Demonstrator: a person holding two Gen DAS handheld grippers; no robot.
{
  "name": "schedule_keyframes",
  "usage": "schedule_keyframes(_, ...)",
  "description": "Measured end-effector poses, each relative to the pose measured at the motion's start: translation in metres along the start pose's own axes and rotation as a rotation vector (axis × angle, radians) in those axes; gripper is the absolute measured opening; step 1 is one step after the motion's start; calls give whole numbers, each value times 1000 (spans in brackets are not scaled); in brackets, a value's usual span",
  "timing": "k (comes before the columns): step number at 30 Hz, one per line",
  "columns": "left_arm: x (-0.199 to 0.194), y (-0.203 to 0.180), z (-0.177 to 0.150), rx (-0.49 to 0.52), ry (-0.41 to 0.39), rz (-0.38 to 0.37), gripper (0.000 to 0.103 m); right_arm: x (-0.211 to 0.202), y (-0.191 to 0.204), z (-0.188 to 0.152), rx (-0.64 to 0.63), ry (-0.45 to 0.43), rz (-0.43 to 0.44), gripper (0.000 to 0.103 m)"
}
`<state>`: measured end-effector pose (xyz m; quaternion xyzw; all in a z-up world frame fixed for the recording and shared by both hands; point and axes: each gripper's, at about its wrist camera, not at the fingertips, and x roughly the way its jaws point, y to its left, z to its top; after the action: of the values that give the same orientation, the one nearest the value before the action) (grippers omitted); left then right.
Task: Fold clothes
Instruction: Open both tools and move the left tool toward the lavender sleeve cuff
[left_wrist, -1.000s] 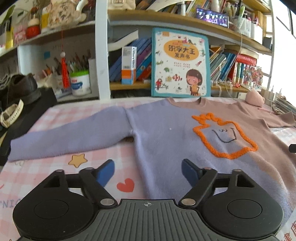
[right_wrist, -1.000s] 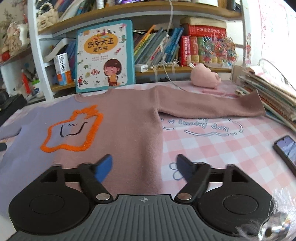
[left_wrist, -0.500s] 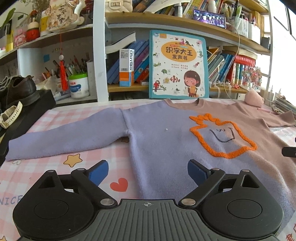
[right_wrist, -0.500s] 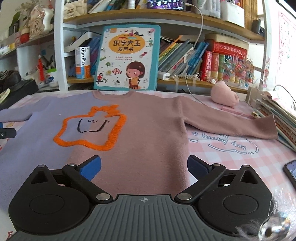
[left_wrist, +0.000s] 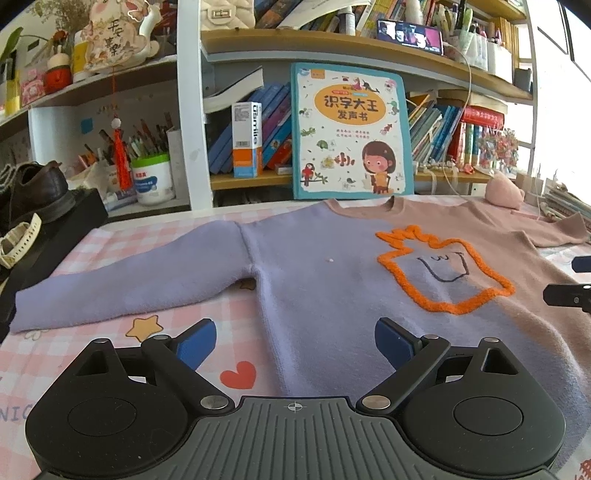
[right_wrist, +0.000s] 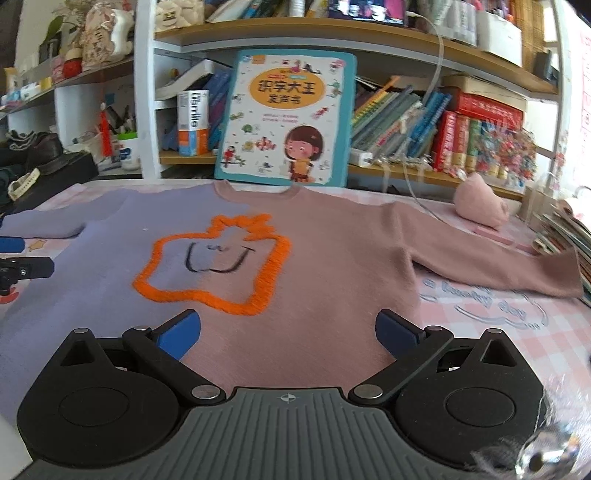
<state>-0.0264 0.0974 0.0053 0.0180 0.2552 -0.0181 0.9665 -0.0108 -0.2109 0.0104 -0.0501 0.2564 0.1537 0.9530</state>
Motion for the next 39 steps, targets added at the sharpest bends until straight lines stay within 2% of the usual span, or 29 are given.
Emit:
schedule_keyframes(7, 0, 8, -1, 1, -12, 34, 96, 15, 19, 13, -38, -21, 74, 102)
schedule_keyframes(15, -4, 25, 1, 5, -57, 106, 96, 39, 43, 31, -119, -61, 159, 102)
schedule_keyframes(21, -2, 49, 6, -43, -49, 183, 96, 54, 57, 40, -168, -83, 219, 102)
schedule_keyframes(27, 5, 81, 11, -153, -40, 265, 96, 65, 62, 43, -162, -100, 272, 102)
schedule_keyframes(33, 13, 112, 11, -204, -33, 401, 96, 68, 61, 42, -150, -106, 269, 102)
schedule_keyframes(39, 21, 146, 10, -292, 2, 472, 95, 70, 62, 42, -157, -87, 264, 102)
